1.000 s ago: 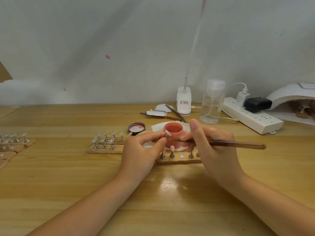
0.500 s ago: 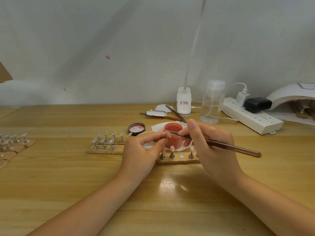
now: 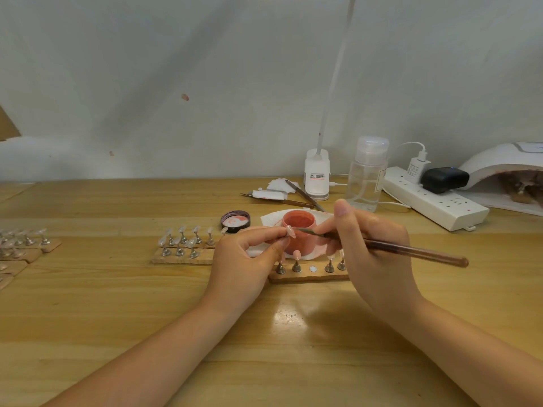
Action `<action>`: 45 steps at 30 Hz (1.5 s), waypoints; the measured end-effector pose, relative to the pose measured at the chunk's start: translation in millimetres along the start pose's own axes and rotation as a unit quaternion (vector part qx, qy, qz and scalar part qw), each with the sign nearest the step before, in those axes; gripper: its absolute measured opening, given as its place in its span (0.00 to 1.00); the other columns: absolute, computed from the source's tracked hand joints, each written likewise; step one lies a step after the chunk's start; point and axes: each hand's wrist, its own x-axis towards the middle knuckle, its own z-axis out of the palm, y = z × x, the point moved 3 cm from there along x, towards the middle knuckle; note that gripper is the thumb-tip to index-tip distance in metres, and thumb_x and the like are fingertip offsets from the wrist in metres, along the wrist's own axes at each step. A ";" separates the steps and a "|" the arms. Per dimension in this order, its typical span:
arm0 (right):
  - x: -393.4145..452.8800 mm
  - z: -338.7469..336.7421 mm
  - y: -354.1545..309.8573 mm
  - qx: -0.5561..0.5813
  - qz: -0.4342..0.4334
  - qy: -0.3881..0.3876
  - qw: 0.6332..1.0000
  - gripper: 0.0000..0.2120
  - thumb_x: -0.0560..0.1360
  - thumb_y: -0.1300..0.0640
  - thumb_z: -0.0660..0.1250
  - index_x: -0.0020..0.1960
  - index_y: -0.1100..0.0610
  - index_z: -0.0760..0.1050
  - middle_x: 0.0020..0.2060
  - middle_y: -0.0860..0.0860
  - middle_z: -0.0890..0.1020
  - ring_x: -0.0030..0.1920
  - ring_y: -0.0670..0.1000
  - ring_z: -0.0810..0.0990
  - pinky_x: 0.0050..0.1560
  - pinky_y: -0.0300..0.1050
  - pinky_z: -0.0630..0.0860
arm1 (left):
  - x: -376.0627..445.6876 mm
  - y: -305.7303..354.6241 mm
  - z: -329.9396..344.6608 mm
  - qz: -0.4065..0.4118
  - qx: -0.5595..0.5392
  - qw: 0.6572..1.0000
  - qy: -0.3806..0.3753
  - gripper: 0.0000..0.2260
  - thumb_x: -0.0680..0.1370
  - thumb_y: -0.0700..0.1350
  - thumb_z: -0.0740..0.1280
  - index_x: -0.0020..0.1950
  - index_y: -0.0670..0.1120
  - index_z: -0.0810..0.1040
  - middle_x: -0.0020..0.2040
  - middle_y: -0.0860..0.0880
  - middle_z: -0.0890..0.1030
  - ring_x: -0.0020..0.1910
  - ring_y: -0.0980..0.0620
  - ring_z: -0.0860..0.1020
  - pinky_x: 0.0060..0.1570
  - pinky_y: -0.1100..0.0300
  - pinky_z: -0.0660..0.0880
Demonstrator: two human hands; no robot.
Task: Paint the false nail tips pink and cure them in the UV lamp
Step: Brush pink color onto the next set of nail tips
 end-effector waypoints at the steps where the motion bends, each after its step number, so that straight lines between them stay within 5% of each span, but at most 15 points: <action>1: 0.8 1.4 -0.7 -0.011 -0.009 -0.009 1.000 0.13 0.77 0.53 0.60 0.38 0.52 0.79 0.33 0.40 0.80 0.33 0.38 0.79 0.35 0.30 0.72 | 0.0 0.3 -0.1 0.001 0.000 1.000 0.001 0.10 0.71 0.37 0.71 0.45 0.52 0.82 0.36 0.58 0.81 0.41 0.64 0.79 0.45 0.77 0.70; 5: -1.0 0.6 4.5 0.013 0.027 -0.009 1.000 0.17 0.78 0.55 0.60 0.36 0.59 0.81 0.30 0.45 0.81 0.30 0.41 0.79 0.33 0.32 0.72 | -0.5 2.2 0.0 0.008 0.001 1.000 0.003 0.12 0.71 0.36 0.71 0.44 0.55 0.81 0.40 0.59 0.81 0.44 0.67 0.78 0.45 0.77 0.70; 9: 0.7 -0.6 1.8 0.010 0.015 0.008 1.000 0.16 0.76 0.50 0.59 0.35 0.53 0.79 0.29 0.45 0.80 0.29 0.42 0.78 0.33 0.33 0.72 | -0.1 1.4 -0.4 0.008 0.003 1.000 0.003 0.12 0.71 0.36 0.71 0.44 0.55 0.81 0.39 0.59 0.81 0.44 0.66 0.79 0.45 0.77 0.70; 25: 0.9 -1.6 0.8 -0.001 -0.008 0.005 1.000 0.16 0.77 0.54 0.60 0.34 0.57 0.79 0.27 0.40 0.77 0.28 0.37 0.77 0.33 0.26 0.69 | -0.9 2.5 0.0 -0.006 -0.005 1.000 0.009 0.10 0.71 0.36 0.71 0.47 0.50 0.82 0.40 0.53 0.83 0.43 0.63 0.79 0.45 0.75 0.71; 29: 4.2 2.1 -4.1 -0.030 -0.033 -0.016 0.999 0.12 0.76 0.54 0.59 0.40 0.55 0.80 0.31 0.37 0.77 0.31 0.35 0.77 0.35 0.26 0.69 | -1.1 2.3 0.3 -0.019 -0.013 1.000 0.015 0.09 0.71 0.35 0.71 0.47 0.47 0.83 0.38 0.52 0.82 0.41 0.61 0.79 0.44 0.74 0.72; 45: 3.2 -0.6 3.0 0.001 0.011 0.011 1.000 0.16 0.77 0.55 0.60 0.34 0.56 0.79 0.28 0.44 0.79 0.29 0.41 0.78 0.33 0.31 0.70 | -0.7 1.0 -0.1 -0.023 -0.002 1.000 0.014 0.09 0.71 0.37 0.71 0.45 0.50 0.83 0.36 0.57 0.81 0.42 0.63 0.79 0.45 0.75 0.72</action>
